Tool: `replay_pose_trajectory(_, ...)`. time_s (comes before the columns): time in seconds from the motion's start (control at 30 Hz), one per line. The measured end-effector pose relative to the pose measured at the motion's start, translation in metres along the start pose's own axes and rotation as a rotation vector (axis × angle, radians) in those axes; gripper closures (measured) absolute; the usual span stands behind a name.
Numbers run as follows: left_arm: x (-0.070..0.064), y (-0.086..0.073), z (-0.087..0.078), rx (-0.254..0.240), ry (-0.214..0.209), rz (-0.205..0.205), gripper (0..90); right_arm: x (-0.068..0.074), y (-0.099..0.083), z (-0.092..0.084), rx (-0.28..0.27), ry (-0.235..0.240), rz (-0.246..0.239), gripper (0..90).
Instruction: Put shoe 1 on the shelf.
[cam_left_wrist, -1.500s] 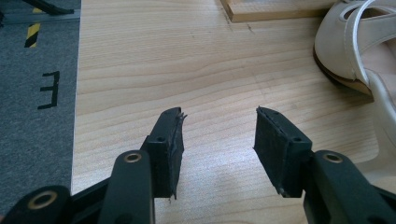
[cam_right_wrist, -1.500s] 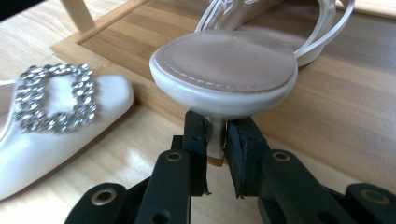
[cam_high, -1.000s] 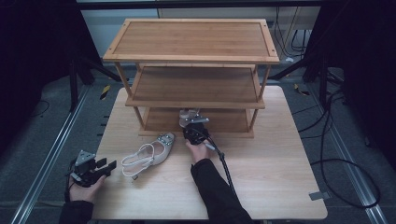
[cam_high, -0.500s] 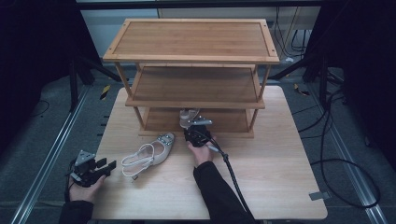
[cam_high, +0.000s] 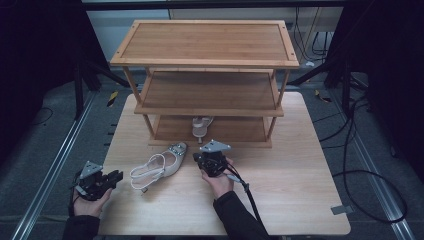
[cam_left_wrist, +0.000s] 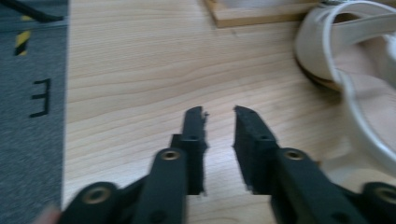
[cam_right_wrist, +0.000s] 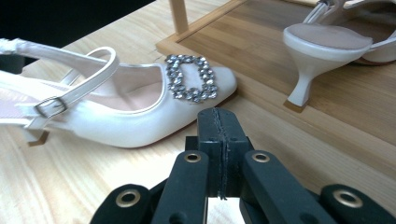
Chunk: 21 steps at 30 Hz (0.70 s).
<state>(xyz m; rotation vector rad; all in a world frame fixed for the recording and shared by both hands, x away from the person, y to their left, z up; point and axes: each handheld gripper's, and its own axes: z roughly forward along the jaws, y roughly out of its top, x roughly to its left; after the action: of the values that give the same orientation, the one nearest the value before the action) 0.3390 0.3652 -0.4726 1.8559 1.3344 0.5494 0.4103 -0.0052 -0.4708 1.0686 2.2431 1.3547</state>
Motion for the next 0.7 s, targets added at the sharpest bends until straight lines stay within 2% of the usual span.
replay_pose_trajectory(0.03,-0.002,0.000,0.000,-0.002,-0.017,0.002,84.7,0.000,0.000,-0.004,0.005,0.004,0.000,90.0)
replay_pose_trajectory(0.13,-0.009,0.002,-0.001,-0.002,-0.051,0.023,88.7,-0.002,0.000,-0.009,0.012,-0.005,-0.004,90.0)
replay_pose_trajectory(0.23,-0.017,0.003,-0.001,-0.009,-0.091,0.031,89.0,-0.010,-0.001,-0.019,0.030,-0.024,-0.004,90.0)
replay_pose_trajectory(0.33,-0.027,0.004,0.000,-0.005,-0.115,0.059,89.1,-0.020,-0.003,-0.032,0.038,-0.046,-0.012,90.0)
replay_pose_trajectory(0.4,-0.032,0.004,-0.001,-0.003,-0.105,0.075,89.2,-0.025,-0.005,-0.042,0.043,-0.060,-0.006,90.0)
replay_pose_trajectory(0.47,-0.035,0.002,-0.002,-0.004,-0.110,0.070,89.2,-0.032,-0.008,-0.052,0.042,-0.079,-0.011,90.0)
replay_pose_trajectory(0.53,-0.039,0.001,-0.003,-0.005,-0.111,0.074,89.2,-0.038,-0.012,-0.061,0.034,-0.090,0.004,90.0)
replay_pose_trajectory(0.7,-0.058,-0.001,0.000,0.007,-0.136,0.104,89.1,-0.048,-0.025,-0.080,0.033,-0.108,0.028,89.7)
